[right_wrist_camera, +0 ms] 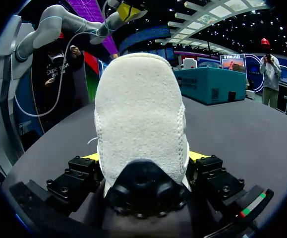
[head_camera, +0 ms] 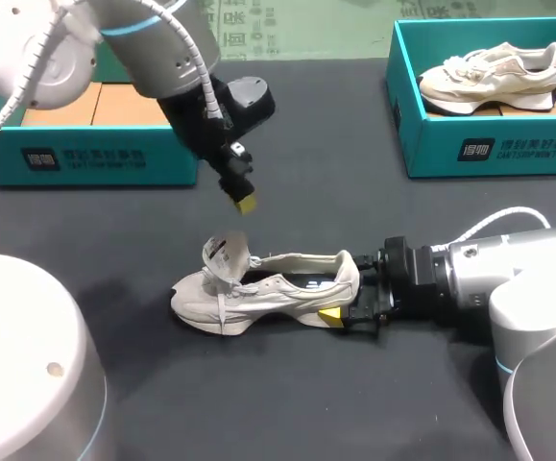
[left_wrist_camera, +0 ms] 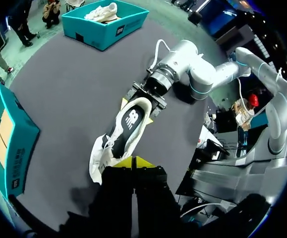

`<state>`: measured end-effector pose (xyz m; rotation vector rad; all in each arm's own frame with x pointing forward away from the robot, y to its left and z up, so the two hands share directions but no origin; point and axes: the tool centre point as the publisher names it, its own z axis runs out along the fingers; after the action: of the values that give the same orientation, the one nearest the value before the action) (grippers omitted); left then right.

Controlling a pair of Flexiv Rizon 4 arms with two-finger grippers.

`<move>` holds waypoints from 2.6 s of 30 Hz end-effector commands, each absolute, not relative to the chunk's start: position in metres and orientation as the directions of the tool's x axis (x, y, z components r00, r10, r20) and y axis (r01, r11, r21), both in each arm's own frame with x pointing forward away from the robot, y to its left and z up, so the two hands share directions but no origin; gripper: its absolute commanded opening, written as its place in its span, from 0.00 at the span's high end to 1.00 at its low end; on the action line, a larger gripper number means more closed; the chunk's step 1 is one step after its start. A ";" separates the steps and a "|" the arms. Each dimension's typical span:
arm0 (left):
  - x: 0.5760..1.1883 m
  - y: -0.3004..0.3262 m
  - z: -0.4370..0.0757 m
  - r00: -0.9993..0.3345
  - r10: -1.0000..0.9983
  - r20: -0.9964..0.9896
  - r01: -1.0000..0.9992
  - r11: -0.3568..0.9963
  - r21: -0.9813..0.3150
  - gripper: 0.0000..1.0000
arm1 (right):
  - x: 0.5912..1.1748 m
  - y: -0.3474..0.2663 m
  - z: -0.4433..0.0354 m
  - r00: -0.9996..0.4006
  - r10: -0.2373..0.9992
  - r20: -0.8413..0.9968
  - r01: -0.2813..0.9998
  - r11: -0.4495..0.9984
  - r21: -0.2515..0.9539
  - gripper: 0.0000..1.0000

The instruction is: Take the shoe out of the shoebox, open the shoe tongue, remove and reinsert the insole, then place the shoe into the shoebox

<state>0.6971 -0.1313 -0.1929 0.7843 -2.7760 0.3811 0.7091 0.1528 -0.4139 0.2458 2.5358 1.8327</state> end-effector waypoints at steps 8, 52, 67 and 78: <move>0.693 -0.153 -0.196 -0.935 -0.283 0.214 -0.307 0.948 -0.089 1.00 | 0.709 0.156 -0.416 -0.988 0.130 0.089 0.126 0.310 0.942 1.00; 0.685 -0.170 -0.269 -0.994 0.055 -0.089 0.068 0.985 -0.158 1.00 | 0.709 0.156 -0.416 -0.988 0.130 0.089 0.126 0.310 0.942 1.00; 0.710 -0.207 -0.330 -0.981 0.183 -0.067 0.191 0.973 -0.131 1.00 | 0.709 0.156 -0.416 -0.988 0.130 0.089 0.126 0.310 0.942 1.00; 0.704 -0.210 -0.347 -0.974 0.226 -0.016 0.226 0.965 -0.130 1.00 | 0.709 0.156 -0.416 -0.988 0.130 0.089 0.126 0.310 0.942 1.00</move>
<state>0.7043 -0.2063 -0.3417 -0.3541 -3.1178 0.2091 0.7092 0.1528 -0.4139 0.2457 2.5358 1.8329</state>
